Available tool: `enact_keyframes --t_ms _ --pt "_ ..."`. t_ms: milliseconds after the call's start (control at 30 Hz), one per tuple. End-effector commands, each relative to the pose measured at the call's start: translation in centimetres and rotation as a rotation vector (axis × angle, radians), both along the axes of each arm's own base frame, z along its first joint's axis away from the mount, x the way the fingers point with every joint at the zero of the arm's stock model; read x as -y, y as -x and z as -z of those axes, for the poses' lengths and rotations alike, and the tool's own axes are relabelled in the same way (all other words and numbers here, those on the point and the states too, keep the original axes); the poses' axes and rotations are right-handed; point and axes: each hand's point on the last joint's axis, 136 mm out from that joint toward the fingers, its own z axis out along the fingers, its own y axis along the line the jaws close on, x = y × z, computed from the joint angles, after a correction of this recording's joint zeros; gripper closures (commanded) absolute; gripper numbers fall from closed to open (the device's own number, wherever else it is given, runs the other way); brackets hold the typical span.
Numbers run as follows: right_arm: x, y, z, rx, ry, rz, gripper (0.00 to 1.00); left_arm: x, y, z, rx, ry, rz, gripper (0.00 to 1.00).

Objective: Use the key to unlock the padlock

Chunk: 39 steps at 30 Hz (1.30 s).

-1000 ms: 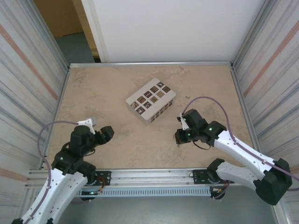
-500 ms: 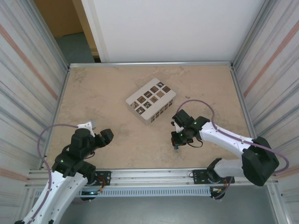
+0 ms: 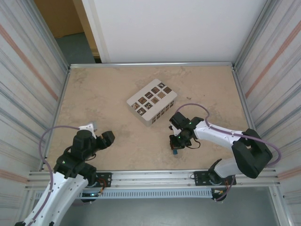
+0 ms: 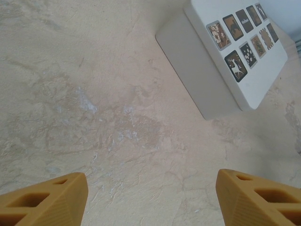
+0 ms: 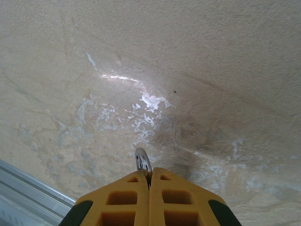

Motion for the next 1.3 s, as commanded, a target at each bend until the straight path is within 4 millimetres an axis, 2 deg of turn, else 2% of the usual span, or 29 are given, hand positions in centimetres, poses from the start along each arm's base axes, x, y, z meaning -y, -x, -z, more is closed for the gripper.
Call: enact_keyframes --t_ms 0,800,1267 --pt "-1.0 -0.2 -0.5 -0.009 -0.03 -0.011 1.0 -0.3 -0.3 0.1 0.015 -0.003 -0.018 0.27" --pt "-1.5 0.0 1.3 -0.059 -0.016 -0.028 1.0 -0.1 -0.3 0.4 0.003 0.008 -0.02 0.27" --pt "-1.5 -0.1 1.1 -0.049 -0.02 -0.031 0.93 -0.2 -0.4 0.3 0.004 0.007 -0.021 0.27"
